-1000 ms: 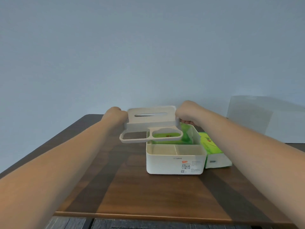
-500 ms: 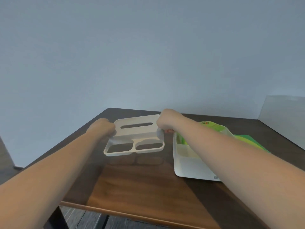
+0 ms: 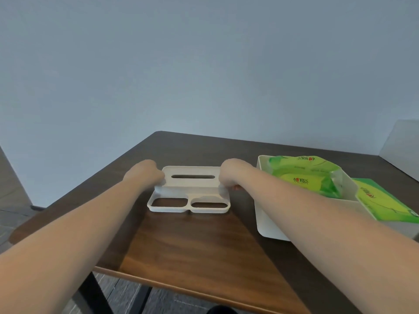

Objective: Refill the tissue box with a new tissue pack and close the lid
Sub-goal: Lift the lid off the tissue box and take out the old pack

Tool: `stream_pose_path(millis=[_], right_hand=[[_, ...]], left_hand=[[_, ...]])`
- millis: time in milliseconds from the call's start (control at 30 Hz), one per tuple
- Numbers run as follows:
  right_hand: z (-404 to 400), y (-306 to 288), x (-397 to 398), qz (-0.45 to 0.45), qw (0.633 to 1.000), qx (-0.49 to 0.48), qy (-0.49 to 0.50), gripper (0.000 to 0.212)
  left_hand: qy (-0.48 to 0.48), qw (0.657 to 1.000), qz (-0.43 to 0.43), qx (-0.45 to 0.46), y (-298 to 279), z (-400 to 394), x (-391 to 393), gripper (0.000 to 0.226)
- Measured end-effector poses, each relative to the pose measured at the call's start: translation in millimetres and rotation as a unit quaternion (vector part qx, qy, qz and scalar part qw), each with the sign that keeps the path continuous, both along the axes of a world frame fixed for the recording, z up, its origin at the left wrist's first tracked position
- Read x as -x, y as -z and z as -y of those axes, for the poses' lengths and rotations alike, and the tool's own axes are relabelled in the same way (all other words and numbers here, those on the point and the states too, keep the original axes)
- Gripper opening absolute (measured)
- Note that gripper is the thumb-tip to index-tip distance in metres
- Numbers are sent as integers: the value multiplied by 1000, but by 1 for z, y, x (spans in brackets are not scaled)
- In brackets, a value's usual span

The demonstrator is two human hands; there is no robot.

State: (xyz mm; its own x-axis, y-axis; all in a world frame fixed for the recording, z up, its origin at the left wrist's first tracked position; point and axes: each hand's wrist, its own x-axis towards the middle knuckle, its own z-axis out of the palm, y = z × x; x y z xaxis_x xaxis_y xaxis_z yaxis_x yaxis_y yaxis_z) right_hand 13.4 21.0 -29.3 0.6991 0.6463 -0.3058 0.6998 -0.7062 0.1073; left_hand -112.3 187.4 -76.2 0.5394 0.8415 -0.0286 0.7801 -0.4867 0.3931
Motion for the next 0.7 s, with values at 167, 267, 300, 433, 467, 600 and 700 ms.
stream_pose_path(millis=[167,267,300,433,467,600,700], right_hand=[[2,-1,0,-2,1000,10,4,29],[5,-7,2,-8,1000,-29,11,32],[6,-10,3,-9,999,-36,8,33],[19,-28,8,-6,998,-60,4,31],[24,-33,8,-4,997,-73,2,30],[54,-52,-5,1,986,-164,26,24],[87,-64,-25,34,970,-234,57,25]], left_hand=[[1,995,-14,-95,5,9,-3,13],[6,986,-16,-168,0,19,-4,9],[10,985,-17,-172,-3,22,-4,8],[30,986,-11,-161,-20,35,-11,11],[37,987,-3,-159,-25,39,-14,13],[98,980,58,-163,-42,67,-30,18],[178,961,113,-177,-52,97,-45,23]])
